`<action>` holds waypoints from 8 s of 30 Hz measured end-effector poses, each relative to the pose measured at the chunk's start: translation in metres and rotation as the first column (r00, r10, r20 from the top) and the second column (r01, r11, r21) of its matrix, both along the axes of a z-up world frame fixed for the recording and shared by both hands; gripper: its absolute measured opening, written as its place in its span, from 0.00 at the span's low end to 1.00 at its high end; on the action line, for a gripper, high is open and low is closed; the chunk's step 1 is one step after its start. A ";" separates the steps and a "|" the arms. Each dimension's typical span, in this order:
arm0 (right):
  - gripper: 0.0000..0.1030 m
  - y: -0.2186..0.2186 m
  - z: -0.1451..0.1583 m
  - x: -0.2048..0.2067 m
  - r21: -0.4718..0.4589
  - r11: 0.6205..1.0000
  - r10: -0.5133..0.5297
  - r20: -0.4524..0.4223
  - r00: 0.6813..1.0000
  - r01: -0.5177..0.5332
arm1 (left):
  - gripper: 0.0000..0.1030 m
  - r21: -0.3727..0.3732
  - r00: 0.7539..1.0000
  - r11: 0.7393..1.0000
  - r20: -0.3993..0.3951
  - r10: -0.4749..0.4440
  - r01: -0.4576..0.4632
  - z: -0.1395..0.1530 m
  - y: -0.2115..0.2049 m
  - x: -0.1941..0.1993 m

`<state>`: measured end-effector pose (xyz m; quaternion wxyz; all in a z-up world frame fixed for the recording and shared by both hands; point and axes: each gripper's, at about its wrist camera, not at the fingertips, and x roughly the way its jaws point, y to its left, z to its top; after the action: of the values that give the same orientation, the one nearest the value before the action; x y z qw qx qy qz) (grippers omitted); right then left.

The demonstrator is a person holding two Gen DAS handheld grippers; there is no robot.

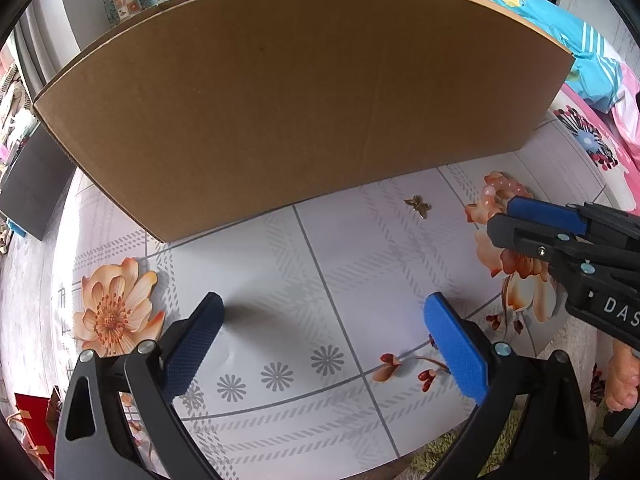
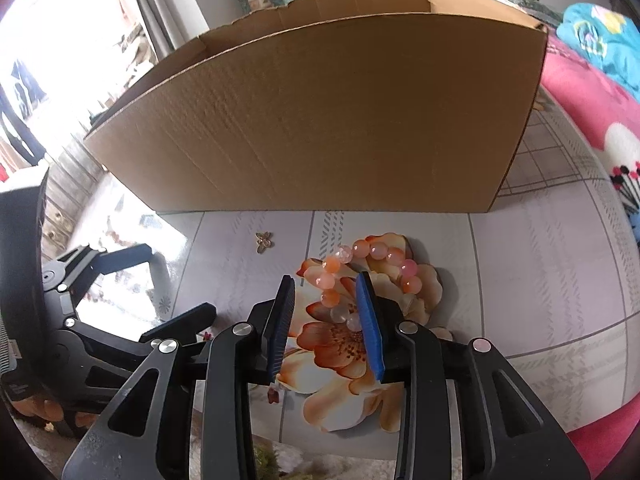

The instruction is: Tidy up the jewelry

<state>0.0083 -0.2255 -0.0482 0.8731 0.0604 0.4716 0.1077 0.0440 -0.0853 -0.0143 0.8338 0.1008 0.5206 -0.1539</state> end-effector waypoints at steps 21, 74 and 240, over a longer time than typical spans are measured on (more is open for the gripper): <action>0.31 -0.066 0.002 -0.016 0.151 0.988 0.030 0.038 0.999 -0.036 | 0.96 -0.018 0.998 0.999 0.050 0.040 -0.039 0.005 0.009 -0.016; 0.07 -0.135 0.000 -0.027 0.193 0.979 -0.069 0.014 0.998 0.065 | 0.82 -0.094 0.964 0.986 0.241 -0.113 0.139 0.019 -0.015 -0.022; 0.07 -0.112 0.161 0.002 0.372 0.928 -0.114 0.243 0.963 0.016 | 0.06 -0.382 0.942 0.900 0.327 -0.080 0.209 0.170 0.023 0.045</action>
<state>0.0108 -0.3378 0.1132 0.9038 0.2234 0.3222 0.1718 0.0887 -0.0620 0.1556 0.8920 -0.0158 0.3333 -0.3050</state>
